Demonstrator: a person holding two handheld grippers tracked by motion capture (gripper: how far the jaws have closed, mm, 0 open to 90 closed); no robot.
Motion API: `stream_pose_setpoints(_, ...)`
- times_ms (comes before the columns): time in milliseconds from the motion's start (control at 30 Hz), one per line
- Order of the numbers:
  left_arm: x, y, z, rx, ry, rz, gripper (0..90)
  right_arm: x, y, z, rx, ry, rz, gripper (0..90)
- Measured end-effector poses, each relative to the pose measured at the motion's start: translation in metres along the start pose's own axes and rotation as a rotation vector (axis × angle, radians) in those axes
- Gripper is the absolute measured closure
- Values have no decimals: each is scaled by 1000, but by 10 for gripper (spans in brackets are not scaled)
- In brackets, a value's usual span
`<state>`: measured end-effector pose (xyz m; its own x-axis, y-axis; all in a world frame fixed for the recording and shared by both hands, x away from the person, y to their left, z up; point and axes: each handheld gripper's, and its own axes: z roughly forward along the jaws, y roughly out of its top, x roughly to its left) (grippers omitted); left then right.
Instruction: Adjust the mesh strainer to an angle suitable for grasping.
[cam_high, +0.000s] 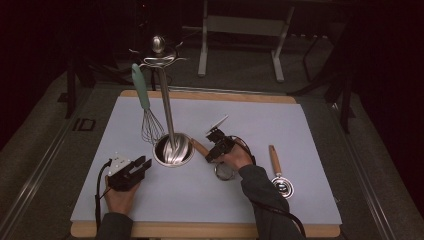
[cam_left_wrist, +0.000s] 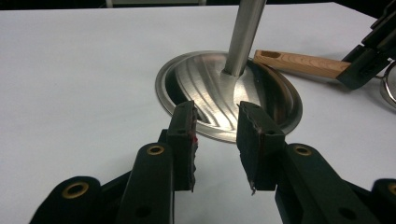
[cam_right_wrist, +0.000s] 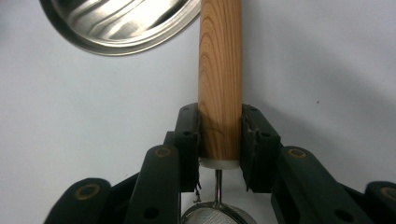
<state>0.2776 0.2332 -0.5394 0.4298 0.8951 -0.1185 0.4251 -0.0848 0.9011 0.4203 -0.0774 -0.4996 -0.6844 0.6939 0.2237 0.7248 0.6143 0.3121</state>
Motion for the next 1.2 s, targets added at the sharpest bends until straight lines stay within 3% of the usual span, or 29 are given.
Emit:
stream_pose_setpoints(233, 0, 0, 0, 1, 1, -2, 680, 1, -3, -4, -13, 17, -10, 705)
stream_pose_setpoints(533, 0, 0, 0, 1, 2, 0, 674, -3, -12, -17, -121, 28, -13, 705)
stream_pose_setpoints(1200, 0, 0, 0, 1, -1, -3, 671, 7, -24, -37, -237, 24, -45, 705)
